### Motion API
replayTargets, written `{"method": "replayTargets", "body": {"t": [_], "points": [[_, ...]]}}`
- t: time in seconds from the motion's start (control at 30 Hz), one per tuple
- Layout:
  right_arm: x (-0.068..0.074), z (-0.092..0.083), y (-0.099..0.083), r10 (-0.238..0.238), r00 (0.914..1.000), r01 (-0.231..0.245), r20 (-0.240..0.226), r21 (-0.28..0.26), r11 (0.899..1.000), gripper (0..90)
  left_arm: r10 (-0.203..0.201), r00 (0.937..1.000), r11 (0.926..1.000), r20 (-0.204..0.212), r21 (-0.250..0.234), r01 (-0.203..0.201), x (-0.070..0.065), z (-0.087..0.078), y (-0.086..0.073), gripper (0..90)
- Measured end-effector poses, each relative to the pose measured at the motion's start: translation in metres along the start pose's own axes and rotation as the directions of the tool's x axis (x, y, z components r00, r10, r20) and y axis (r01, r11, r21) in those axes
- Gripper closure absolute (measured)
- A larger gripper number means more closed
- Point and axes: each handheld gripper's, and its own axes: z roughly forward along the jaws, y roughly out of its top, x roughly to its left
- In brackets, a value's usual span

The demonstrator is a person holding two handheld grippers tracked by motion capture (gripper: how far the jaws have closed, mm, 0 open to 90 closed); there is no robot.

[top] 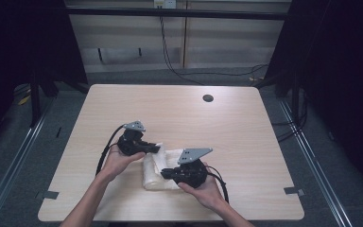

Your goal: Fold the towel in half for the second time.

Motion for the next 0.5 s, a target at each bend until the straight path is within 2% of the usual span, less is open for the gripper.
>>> {"method": "replayTargets", "body": {"t": [0.23, 0.5], "points": [[0.000, -0.003, -0.007, -0.002, 0.9999, 0.001, 0.017, 0.029, 1.000, 85.9, 0.002, 0.9998, 0.9999, 0.020, 0.016, -0.003, -0.005, 0.017, 0.008, 85.0], [-0.005, -0.009, -0.015, 0.010, 0.9995, -0.011, 0.029, 0.029, 1.000, 85.8, -0.012, 0.9997, 0.9995, 0.023, 0.030, 0.011, -0.005, 0.024, 0.006, 84.7]]}}
